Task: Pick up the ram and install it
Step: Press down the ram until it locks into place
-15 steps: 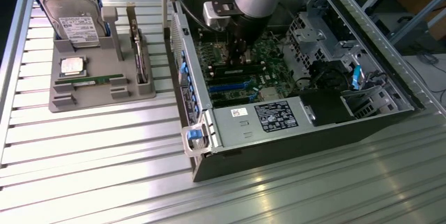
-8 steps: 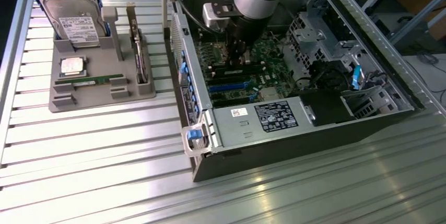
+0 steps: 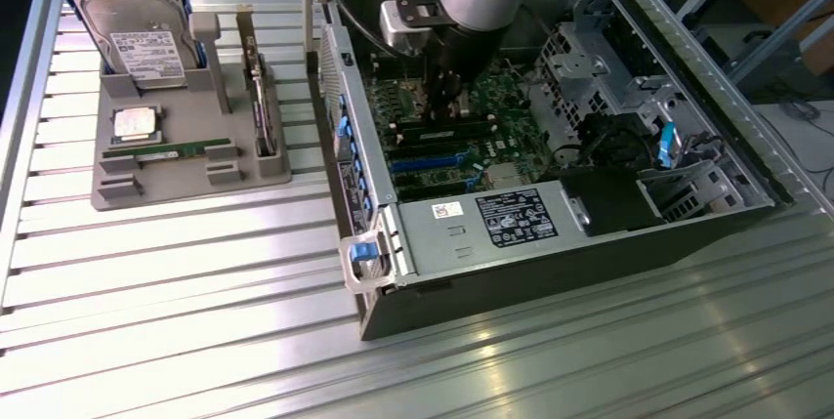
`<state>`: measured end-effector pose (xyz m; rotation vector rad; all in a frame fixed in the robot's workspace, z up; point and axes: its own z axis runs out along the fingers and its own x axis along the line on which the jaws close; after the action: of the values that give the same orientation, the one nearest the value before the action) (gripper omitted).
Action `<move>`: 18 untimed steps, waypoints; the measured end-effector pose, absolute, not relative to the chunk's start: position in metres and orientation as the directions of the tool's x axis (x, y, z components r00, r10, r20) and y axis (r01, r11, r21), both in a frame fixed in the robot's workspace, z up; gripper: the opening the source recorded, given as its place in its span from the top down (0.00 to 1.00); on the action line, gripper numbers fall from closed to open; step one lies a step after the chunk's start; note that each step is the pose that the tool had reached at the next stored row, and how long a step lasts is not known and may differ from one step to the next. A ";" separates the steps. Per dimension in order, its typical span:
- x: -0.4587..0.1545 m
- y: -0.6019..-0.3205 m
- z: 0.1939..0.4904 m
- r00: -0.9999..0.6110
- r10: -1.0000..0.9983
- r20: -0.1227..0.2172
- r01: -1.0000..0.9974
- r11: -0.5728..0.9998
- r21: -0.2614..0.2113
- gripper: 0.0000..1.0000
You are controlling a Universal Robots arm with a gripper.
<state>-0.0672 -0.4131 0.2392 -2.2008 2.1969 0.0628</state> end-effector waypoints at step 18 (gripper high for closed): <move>-0.026 -0.413 0.256 0.001 -0.999 -0.044 -1.000 -0.002 0.013 0.89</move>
<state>-0.0260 -0.4131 0.2556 -2.2077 2.2041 0.0631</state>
